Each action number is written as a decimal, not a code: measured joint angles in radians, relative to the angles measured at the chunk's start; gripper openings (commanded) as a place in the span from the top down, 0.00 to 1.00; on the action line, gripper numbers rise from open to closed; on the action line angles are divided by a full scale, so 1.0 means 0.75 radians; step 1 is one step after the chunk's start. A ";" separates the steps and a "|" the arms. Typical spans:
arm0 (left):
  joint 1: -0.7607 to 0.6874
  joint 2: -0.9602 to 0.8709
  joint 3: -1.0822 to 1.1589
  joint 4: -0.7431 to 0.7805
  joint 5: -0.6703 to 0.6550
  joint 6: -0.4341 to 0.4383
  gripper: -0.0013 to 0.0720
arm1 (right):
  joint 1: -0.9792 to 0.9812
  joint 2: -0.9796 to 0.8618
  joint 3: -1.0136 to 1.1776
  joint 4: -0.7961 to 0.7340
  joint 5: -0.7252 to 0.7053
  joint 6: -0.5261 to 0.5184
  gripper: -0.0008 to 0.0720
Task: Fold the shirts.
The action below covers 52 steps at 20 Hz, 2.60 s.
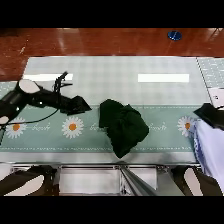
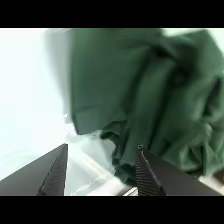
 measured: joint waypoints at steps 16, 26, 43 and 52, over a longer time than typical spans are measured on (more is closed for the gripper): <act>-0.256 -0.320 -0.137 -0.332 0.239 -0.031 0.29 | -0.043 0.005 -0.192 0.281 0.038 -0.240 0.43; -0.295 -0.410 0.004 -0.362 0.282 0.048 0.95 | 0.307 0.005 -0.193 0.263 0.007 -0.151 0.43; -0.296 -0.427 0.096 -0.370 0.228 0.135 0.95 | 0.888 -0.200 -0.193 0.529 -0.090 -0.091 0.55; -0.131 -0.337 0.257 -0.370 0.129 0.152 0.95 | 1.007 -0.395 0.115 0.790 -0.138 -0.350 0.96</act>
